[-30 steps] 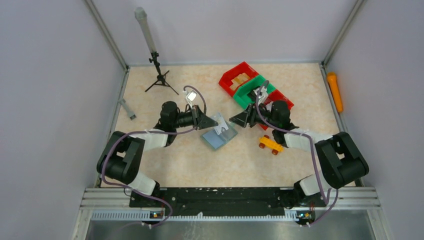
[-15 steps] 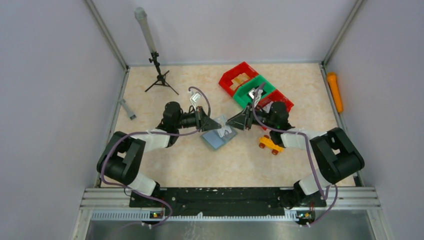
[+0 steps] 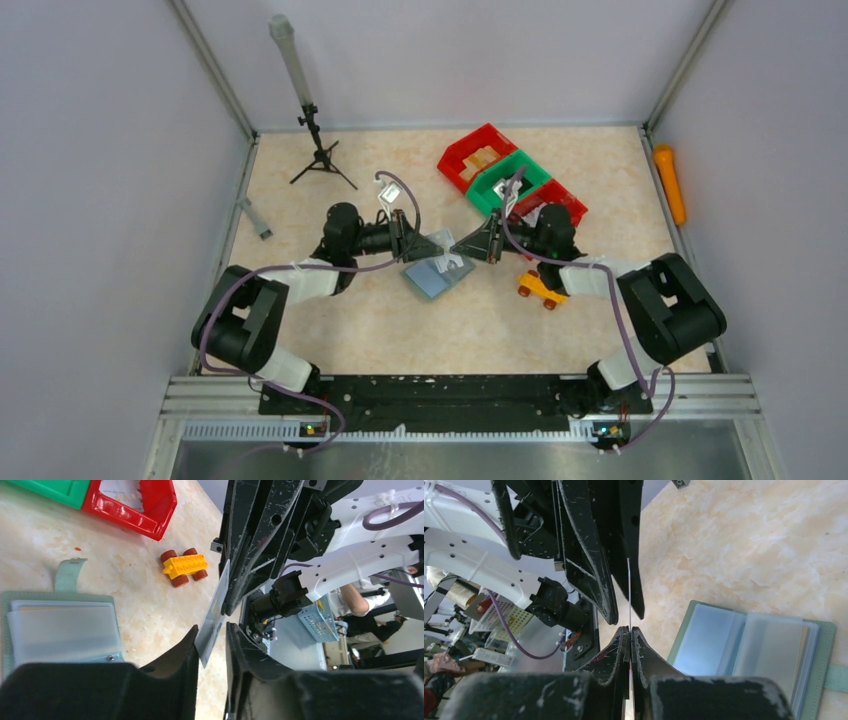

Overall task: Take the credit cards out of the card holder
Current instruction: Place the credit card in the storage box.

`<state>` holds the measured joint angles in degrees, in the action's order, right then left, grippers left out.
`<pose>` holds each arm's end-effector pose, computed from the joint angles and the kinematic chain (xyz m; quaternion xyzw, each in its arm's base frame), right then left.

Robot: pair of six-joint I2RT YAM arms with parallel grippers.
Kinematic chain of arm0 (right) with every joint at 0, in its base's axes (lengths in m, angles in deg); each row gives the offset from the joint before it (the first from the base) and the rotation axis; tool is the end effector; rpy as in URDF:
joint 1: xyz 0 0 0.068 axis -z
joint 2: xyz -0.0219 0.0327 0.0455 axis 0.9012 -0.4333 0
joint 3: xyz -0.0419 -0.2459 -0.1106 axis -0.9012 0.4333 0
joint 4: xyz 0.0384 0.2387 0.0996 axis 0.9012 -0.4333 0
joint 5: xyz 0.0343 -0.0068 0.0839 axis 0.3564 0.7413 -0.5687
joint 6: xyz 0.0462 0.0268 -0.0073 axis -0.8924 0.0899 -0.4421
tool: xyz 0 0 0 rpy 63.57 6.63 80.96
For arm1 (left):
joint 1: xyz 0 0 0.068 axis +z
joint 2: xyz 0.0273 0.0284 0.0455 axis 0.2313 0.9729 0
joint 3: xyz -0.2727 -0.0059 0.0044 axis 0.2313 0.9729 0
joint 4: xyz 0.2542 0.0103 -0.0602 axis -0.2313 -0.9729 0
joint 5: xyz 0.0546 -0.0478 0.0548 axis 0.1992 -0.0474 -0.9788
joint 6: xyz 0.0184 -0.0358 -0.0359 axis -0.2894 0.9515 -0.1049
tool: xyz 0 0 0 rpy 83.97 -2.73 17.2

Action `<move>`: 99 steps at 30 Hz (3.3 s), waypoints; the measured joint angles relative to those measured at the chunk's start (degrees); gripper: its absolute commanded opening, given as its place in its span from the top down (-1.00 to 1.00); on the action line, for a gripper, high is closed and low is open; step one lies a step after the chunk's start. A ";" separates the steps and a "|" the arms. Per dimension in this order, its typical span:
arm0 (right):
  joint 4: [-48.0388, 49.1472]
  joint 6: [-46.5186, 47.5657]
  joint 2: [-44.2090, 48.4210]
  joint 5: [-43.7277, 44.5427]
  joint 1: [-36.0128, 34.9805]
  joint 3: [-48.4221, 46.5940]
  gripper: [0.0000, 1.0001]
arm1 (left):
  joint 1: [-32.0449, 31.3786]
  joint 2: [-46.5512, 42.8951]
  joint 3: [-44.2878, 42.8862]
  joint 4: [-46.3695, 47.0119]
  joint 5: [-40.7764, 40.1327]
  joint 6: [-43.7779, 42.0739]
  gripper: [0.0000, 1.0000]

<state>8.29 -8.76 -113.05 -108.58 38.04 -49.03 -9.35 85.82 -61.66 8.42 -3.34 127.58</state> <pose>0.2562 0.1575 0.2121 -0.2211 0.6732 0.6061 0.3614 0.2633 -0.1421 0.2154 0.1886 0.6955 -0.6202 0.3100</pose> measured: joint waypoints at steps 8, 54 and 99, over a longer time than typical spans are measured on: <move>-3.19 2.25 0.02 1.36 -0.31 -0.04 1.00 | 0.02 -5.33 0.00 -9.94 -7.85 -6.32 -0.29; -74.01 64.72 7.41 62.05 0.98 -25.66 1.00 | 2.16 -24.06 4.35 -39.10 -52.81 -6.38 -0.97; -68.63 62.64 -8.96 66.29 8.15 -29.38 0.14 | 2.16 -24.00 4.39 -37.07 -47.91 -7.43 -0.98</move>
<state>-60.34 53.88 -122.01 -42.29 46.19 -78.41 -7.19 61.82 -57.26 -28.65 -51.25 120.15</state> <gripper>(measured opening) 0.418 0.986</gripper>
